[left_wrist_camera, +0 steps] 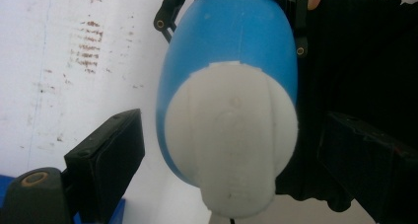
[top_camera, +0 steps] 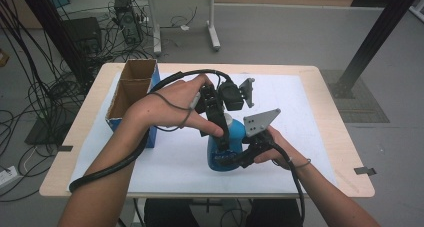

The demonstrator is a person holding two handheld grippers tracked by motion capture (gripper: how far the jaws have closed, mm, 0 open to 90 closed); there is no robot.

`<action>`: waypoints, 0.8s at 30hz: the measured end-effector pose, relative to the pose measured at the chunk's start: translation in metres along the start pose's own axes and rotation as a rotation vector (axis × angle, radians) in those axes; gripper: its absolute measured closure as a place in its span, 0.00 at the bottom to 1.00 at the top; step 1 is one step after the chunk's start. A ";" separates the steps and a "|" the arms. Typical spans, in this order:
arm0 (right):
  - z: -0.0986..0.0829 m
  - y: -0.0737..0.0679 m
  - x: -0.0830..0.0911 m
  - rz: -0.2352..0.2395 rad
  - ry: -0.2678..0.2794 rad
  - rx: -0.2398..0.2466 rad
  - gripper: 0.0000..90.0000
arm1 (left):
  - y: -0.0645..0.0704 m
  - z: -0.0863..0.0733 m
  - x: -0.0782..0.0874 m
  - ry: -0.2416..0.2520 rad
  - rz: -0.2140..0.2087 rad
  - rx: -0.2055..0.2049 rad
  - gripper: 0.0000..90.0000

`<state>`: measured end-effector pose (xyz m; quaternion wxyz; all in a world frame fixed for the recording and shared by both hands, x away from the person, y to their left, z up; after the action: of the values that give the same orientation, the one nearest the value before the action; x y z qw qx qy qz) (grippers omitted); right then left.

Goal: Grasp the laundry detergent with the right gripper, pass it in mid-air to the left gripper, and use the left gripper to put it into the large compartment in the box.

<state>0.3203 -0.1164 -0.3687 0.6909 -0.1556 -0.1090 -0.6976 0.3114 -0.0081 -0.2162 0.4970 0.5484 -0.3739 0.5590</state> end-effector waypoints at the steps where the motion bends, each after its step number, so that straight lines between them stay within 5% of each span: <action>1: 0.000 0.000 0.000 0.000 -0.005 0.001 0.45 | 0.000 0.000 0.000 0.001 0.000 0.003 0.12; 24: 0.000 -0.002 -0.003 0.006 -0.013 0.009 0.46 | 0.000 -0.001 0.001 0.000 -0.001 -0.005 0.12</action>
<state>0.3184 -0.1139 -0.3696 0.6929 -0.1572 -0.1164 -0.6940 0.3118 -0.0070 -0.2151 0.4989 0.5472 -0.3750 0.5576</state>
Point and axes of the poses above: each handheld gripper's, and its own axes: x roughly backward along the jaws, z roughly out of its top, y roughly to its right, the point moved 3 cm from there along -x, roughly forward along the jaws, and after that the axes turned 5 degrees about -z, right-handed, at the moved point
